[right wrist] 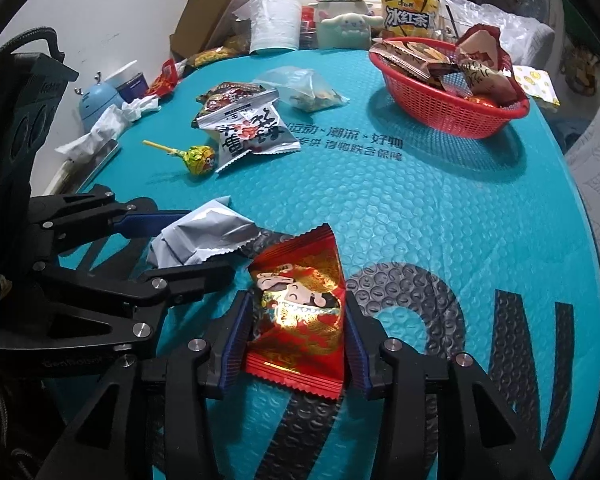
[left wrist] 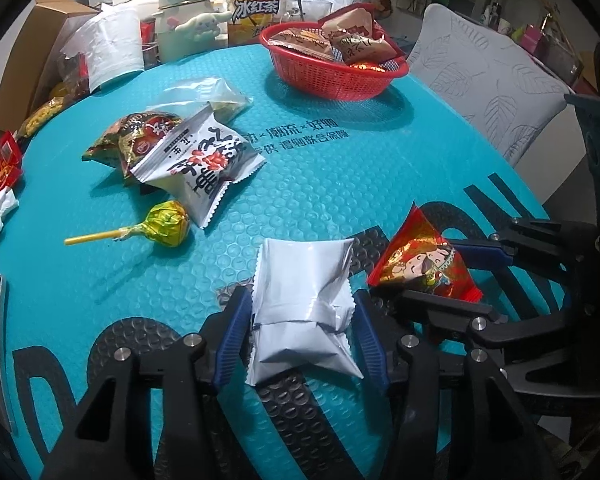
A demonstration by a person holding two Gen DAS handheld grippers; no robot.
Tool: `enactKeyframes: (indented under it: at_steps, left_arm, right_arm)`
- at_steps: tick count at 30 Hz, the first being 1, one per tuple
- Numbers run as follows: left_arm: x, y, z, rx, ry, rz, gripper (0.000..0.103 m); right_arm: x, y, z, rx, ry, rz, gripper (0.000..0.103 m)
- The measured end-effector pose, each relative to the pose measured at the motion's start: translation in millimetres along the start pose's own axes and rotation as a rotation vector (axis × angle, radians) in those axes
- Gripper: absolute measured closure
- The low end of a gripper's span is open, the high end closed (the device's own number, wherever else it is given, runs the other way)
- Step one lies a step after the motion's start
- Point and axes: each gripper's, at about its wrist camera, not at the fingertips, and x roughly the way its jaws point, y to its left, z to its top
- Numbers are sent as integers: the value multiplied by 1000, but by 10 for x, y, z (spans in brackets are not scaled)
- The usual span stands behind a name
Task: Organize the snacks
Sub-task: 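Lift both held packets up off the table, then carry both held packets over the red basket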
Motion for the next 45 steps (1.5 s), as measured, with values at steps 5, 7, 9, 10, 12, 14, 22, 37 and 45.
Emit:
enactKeyframes:
  at_steps: [5,7,9,10,12,14,22,37,45]
  left_arm:
    - [-11,55,0,-24,-14,-1,61]
    - [-26,107,3,-52,-16,-23,62]
    - [-37,119,-3,-55,-10,-34,62]
    - [-47,114,-8,-55,-9,-37,62]
    - [-59,98,-25,-54,-3,-49,62]
    - [-75,76,-37,-52,-1,-56,62]
    - [-178,22,-64,-39,-11,-73,62]
    - [-499,-147,9,8,-87,-147,62]
    - [-634,-170,159,20,-141,-176,62]
  right_arm:
    - [-13,-1,-27,7,-22,-15,67]
    - [-25,-24,-34,18,-26,14,69]
    - [-32,-44,-42,36,-30,32,69]
    - [-36,-50,-46,45,-31,35,70]
    - [-43,-54,-51,60,-32,47,70]
    - [-52,-56,-61,73,-33,64,70]
    - [-121,-29,-149,109,-37,102,70]
    - [-498,-88,-227,178,-114,70,70]
    - [-707,-149,-160,191,-169,43,70]
